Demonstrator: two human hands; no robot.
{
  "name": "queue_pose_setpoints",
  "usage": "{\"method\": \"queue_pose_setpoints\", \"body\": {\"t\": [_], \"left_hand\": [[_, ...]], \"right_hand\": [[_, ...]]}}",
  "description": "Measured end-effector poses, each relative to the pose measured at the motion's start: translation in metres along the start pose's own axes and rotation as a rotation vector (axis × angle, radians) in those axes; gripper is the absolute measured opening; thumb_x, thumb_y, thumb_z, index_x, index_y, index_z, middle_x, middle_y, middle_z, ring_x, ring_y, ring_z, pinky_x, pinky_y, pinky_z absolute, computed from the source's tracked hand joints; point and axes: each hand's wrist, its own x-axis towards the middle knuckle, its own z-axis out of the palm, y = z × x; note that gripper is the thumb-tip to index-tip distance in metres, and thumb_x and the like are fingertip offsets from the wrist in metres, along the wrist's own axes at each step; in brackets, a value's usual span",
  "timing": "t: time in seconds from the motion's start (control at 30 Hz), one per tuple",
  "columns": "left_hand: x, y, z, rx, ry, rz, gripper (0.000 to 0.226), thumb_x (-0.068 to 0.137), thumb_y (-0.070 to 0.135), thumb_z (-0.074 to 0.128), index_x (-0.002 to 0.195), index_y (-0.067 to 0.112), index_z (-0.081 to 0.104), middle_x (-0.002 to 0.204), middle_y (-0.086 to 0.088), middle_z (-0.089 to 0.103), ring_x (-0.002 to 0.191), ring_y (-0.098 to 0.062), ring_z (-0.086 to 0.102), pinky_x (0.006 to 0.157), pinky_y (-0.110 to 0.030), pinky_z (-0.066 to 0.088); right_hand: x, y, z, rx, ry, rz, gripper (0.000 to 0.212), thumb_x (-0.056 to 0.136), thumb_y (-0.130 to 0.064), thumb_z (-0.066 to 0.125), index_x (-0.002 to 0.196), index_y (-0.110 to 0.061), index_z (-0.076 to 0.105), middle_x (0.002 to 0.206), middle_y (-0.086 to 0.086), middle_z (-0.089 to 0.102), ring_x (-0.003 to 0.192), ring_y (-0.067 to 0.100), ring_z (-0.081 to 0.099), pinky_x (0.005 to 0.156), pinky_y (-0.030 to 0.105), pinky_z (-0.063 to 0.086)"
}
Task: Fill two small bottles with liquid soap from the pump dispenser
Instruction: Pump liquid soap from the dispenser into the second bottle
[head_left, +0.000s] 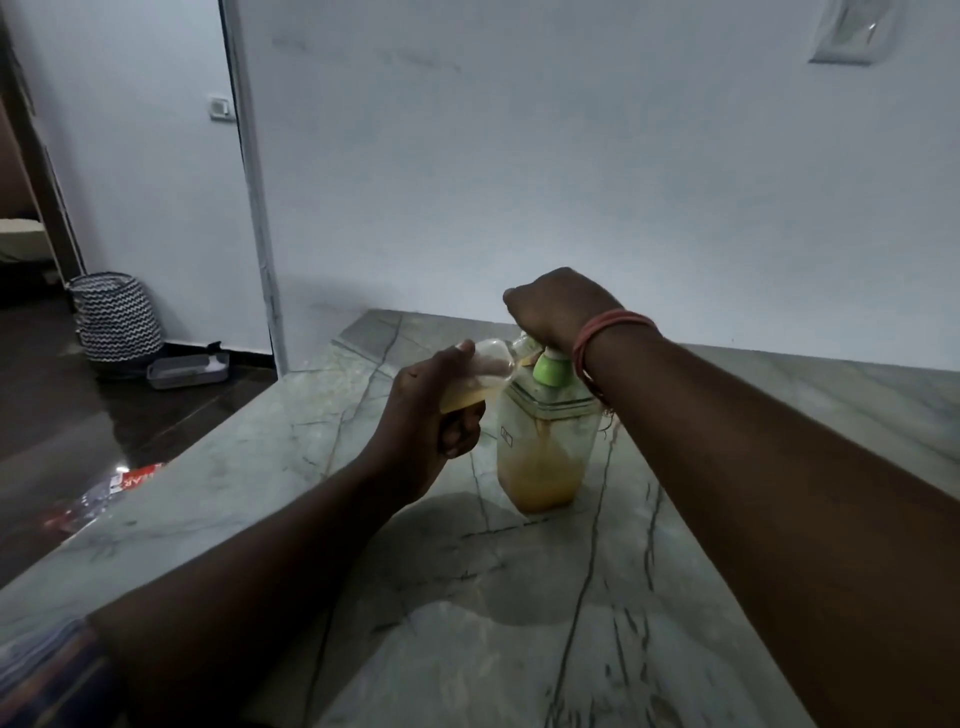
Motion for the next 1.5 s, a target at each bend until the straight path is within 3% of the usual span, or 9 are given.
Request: {"method": "queue_pose_setpoints", "body": {"t": [0.1,0.23,0.47,0.63,0.77,0.93,1.1,1.2,1.5], "left_hand": [[-0.003,0.000,0.000,-0.013,0.002,-0.017,0.039,0.100,0.046,0.056,0.093,0.018,0.082,0.054,-0.007,0.045,0.039,-0.012,0.034,0.042,-0.021,0.030],[-0.002,-0.006,-0.001,-0.037,-0.003,-0.022,0.039,0.101,0.044,0.054,0.092,0.019,0.082,0.054,-0.005,0.044,0.038,-0.011,0.035,0.042,-0.020,0.030],[0.005,-0.010,-0.004,-0.065,-0.037,0.000,0.041,0.103,0.040,0.052,0.094,0.011,0.079,0.048,-0.003,0.043,0.036,-0.011,0.032,0.041,-0.020,0.027],[0.003,-0.004,0.000,-0.034,-0.022,-0.009,0.042,0.103,0.042,0.051,0.094,0.013,0.081,0.050,-0.002,0.042,0.038,-0.011,0.032,0.042,-0.021,0.027],[0.000,-0.004,0.000,-0.044,-0.018,-0.007,0.040,0.102,0.043,0.052,0.092,0.017,0.081,0.052,-0.004,0.045,0.037,-0.010,0.034,0.041,-0.021,0.027],[0.003,-0.010,-0.006,-0.053,-0.029,-0.005,0.040,0.103,0.041,0.052,0.090,0.016,0.081,0.052,-0.003,0.044,0.037,-0.010,0.033,0.042,-0.020,0.028],[0.006,-0.009,-0.006,-0.045,-0.044,0.005,0.040,0.101,0.044,0.054,0.092,0.014,0.080,0.052,-0.004,0.046,0.037,-0.011,0.034,0.043,-0.020,0.029],[0.003,-0.005,-0.003,-0.041,-0.023,-0.004,0.041,0.101,0.043,0.054,0.095,0.011,0.080,0.051,-0.003,0.045,0.037,-0.011,0.033,0.042,-0.021,0.028],[-0.002,-0.004,0.000,-0.026,0.008,-0.016,0.040,0.106,0.039,0.050,0.089,0.019,0.081,0.055,-0.004,0.046,0.039,-0.011,0.035,0.041,-0.020,0.030]], "right_hand": [[0.002,-0.001,-0.004,-0.103,-0.048,-0.026,0.021,0.077,-0.035,0.049,0.070,-0.016,0.057,0.078,0.004,0.062,0.064,0.019,0.056,0.049,0.025,0.033],[0.003,-0.001,0.000,-0.086,0.078,-0.082,0.023,0.074,-0.038,0.050,0.065,-0.017,0.055,0.068,0.002,0.059,0.060,0.017,0.053,0.048,0.024,0.031],[0.006,0.004,0.003,-0.095,-0.071,-0.057,0.028,0.088,-0.028,0.044,0.065,-0.016,0.056,0.064,-0.002,0.058,0.056,0.012,0.050,0.048,0.026,0.026],[0.002,-0.002,-0.003,-0.219,-0.090,-0.091,0.023,0.092,-0.030,0.041,0.083,-0.015,0.056,0.086,0.004,0.052,0.074,0.020,0.050,0.052,0.027,0.028],[0.003,-0.006,-0.008,-0.269,-0.106,-0.116,0.025,0.089,-0.031,0.047,0.070,-0.016,0.054,0.077,0.004,0.060,0.058,0.015,0.054,0.048,0.025,0.037],[0.008,0.002,0.005,-0.132,-0.040,-0.114,0.030,0.087,-0.029,0.044,0.062,-0.016,0.054,0.064,0.000,0.055,0.057,0.014,0.050,0.047,0.026,0.027],[0.011,0.004,0.003,-0.189,-0.048,-0.097,0.026,0.091,-0.030,0.040,0.076,-0.015,0.054,0.085,0.004,0.055,0.074,0.021,0.051,0.049,0.025,0.023],[0.009,0.002,0.002,-0.213,-0.051,-0.113,0.027,0.090,-0.029,0.038,0.069,-0.016,0.049,0.094,0.007,0.054,0.082,0.024,0.048,0.050,0.026,0.024],[0.013,0.000,-0.001,-0.144,-0.009,-0.047,0.026,0.077,-0.039,0.049,0.067,-0.016,0.056,0.061,0.000,0.062,0.054,0.015,0.056,0.048,0.022,0.033]]}}
